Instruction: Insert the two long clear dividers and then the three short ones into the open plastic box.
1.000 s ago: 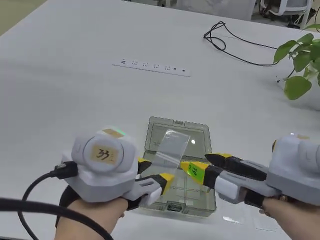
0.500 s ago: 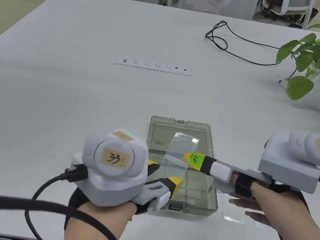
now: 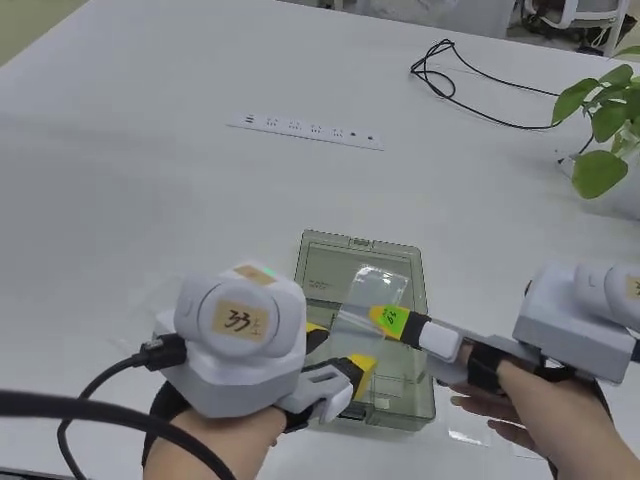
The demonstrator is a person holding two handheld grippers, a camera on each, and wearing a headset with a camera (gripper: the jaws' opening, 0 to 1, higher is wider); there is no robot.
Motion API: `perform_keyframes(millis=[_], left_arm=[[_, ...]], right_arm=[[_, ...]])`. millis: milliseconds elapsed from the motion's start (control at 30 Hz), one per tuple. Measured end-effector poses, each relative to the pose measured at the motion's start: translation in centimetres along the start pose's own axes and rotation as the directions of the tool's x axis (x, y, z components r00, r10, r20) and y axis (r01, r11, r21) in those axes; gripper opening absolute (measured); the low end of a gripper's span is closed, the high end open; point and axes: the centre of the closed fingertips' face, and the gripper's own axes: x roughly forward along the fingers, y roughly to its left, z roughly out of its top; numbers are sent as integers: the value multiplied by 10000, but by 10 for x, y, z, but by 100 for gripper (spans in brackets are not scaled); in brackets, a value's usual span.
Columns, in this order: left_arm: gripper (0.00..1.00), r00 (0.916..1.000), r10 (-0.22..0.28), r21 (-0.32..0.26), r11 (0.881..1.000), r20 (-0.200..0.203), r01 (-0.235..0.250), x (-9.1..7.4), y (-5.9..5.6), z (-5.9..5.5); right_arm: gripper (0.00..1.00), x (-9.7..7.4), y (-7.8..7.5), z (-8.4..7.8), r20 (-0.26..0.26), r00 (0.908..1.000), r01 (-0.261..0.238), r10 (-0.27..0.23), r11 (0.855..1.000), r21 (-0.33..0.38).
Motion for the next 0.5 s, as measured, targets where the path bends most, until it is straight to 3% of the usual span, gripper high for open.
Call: perform_keyframes(millis=[500], left_arm=[[30, 9999, -96, -903, 9959, 114, 106, 1, -3, -3]], right_arm=[[2, -2, 5, -1, -561, 9984, -98, 73, 9990, -429]])
